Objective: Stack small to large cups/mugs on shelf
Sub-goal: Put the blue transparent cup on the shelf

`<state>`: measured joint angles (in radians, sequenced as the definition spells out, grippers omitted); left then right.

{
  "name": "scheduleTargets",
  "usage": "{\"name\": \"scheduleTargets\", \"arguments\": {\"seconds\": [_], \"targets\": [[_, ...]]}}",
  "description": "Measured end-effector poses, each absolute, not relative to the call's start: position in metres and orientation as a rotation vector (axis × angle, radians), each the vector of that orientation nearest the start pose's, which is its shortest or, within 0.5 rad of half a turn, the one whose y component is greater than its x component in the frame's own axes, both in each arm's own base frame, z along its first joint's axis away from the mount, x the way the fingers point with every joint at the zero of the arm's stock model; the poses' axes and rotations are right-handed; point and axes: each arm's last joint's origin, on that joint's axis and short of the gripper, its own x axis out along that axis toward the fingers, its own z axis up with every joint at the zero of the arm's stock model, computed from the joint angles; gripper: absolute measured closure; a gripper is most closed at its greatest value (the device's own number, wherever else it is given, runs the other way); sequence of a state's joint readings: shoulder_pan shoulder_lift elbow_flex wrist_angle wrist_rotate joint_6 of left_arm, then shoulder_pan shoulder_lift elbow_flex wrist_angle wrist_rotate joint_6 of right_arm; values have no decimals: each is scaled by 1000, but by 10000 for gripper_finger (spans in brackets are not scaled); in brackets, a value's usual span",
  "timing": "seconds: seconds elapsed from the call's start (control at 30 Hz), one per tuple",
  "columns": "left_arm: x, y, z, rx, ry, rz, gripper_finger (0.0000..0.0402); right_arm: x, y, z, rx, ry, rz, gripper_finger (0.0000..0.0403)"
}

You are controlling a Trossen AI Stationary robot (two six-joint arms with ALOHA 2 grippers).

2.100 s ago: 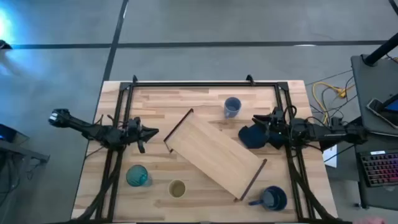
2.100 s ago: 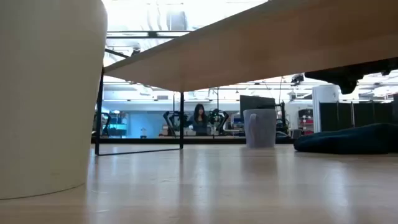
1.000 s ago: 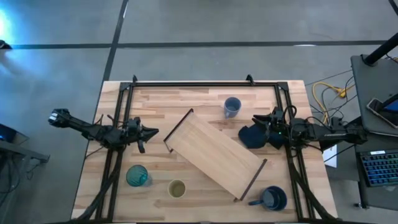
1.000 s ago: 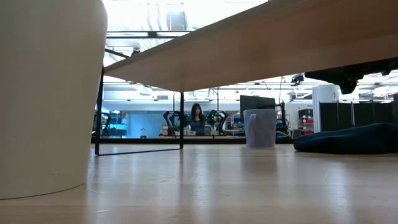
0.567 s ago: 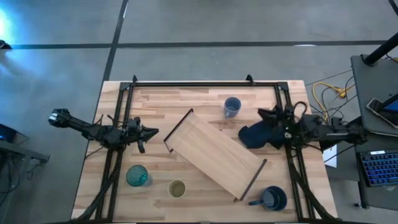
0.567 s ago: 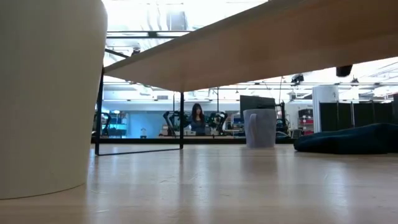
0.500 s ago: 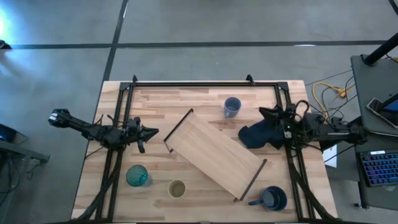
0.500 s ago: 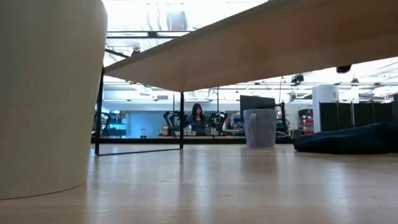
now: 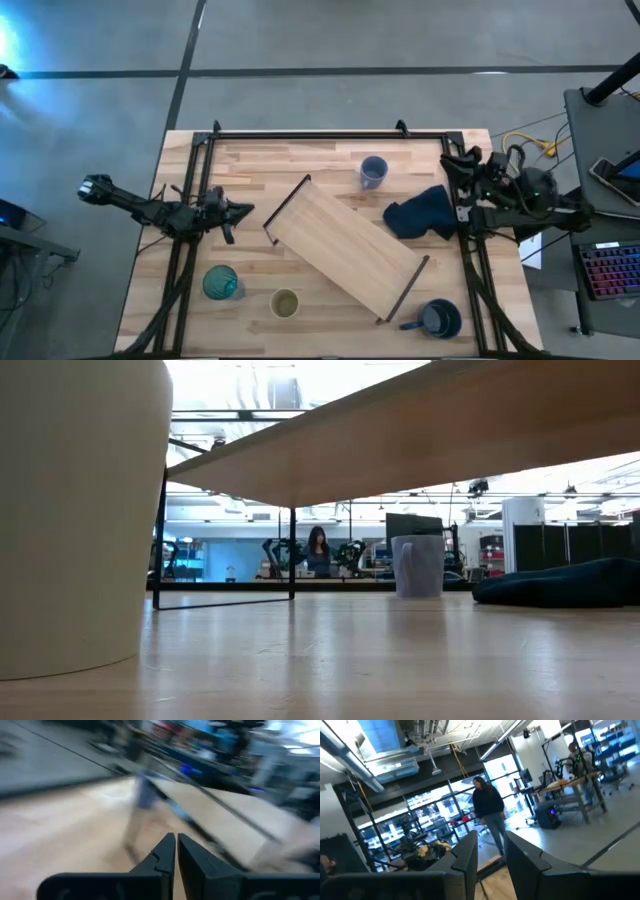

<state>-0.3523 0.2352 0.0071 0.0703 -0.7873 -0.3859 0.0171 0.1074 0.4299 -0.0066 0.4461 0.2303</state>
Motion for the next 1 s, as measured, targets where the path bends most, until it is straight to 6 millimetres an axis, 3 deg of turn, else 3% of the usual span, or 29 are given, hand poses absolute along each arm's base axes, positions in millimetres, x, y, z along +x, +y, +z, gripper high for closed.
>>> {"name": "scheduleTargets", "arguments": {"seconds": [0.07, 0.23, 0.3, 0.5, 1.0], "targets": [[102, -13, 159, -275, -14, 588, 396, 58, -12, 299, 235, -338, -400, 314], [101, -12, 180, -783, -339, 559, 396, 54, -12, 305, 177, -341, -409, 314], [100, -11, 187, -866, -418, 555, 396, 54, -12, 305, 187, -336, -407, 314], [94, -6, 195, -614, -419, 751, 396, 54, -12, 305, 237, -347, -399, 314], [93, -4, 198, -499, -386, 852, 396, 54, -12, 306, 254, -355, -396, 314]]}}
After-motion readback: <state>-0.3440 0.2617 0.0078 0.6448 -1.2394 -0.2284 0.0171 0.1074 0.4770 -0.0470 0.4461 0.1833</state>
